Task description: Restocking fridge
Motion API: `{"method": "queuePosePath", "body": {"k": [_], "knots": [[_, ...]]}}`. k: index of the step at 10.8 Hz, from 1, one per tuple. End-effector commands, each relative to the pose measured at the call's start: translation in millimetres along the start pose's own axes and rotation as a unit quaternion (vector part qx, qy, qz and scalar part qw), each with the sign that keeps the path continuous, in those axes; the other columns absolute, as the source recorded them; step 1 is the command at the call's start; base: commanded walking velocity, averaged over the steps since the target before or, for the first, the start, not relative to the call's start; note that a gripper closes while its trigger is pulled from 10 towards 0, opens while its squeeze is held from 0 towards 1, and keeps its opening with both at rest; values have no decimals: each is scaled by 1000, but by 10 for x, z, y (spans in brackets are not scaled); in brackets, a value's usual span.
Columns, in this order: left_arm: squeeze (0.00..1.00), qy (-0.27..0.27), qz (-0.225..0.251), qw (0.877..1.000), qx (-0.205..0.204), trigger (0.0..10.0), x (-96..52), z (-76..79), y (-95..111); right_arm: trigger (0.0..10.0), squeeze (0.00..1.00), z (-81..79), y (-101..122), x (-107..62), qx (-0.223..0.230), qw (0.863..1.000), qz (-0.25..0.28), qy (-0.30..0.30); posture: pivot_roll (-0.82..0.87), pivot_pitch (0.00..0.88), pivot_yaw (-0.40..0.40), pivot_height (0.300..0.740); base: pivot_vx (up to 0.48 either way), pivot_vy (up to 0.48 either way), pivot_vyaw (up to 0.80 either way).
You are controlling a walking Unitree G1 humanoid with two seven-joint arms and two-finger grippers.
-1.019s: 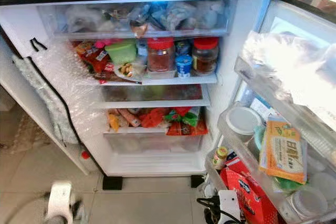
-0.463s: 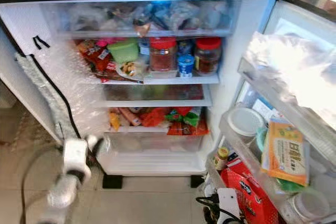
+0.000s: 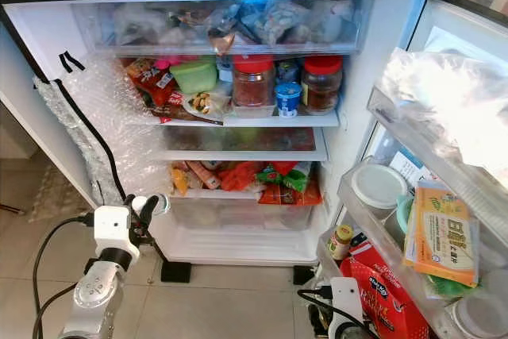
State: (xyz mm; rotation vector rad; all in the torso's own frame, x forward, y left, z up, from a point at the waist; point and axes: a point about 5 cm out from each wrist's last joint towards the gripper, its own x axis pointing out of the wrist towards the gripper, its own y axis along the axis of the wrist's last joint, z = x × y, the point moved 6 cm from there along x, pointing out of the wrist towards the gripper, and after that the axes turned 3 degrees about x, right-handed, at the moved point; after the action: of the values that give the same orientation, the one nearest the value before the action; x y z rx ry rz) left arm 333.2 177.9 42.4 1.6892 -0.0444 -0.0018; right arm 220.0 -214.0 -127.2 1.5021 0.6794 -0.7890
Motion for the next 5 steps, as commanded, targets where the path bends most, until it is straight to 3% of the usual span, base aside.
{"method": "queuePosePath", "body": {"k": [1, 5], "knots": [[0, -1, 5, 1000, -3, 10000, 32, 9, 43, 10000, 0, 86, 98, 3, 5, 1000, 9, -11, -73, 0, 17, 740, 0, 0, 0], [0, 7, 6, 1000, -7, 10000, 87, -25, 77, 10000, 0, 95, 182, 10, -11, 1000, 13, -1, -78, 0, 8, 740, 0, 0, 0]]}}
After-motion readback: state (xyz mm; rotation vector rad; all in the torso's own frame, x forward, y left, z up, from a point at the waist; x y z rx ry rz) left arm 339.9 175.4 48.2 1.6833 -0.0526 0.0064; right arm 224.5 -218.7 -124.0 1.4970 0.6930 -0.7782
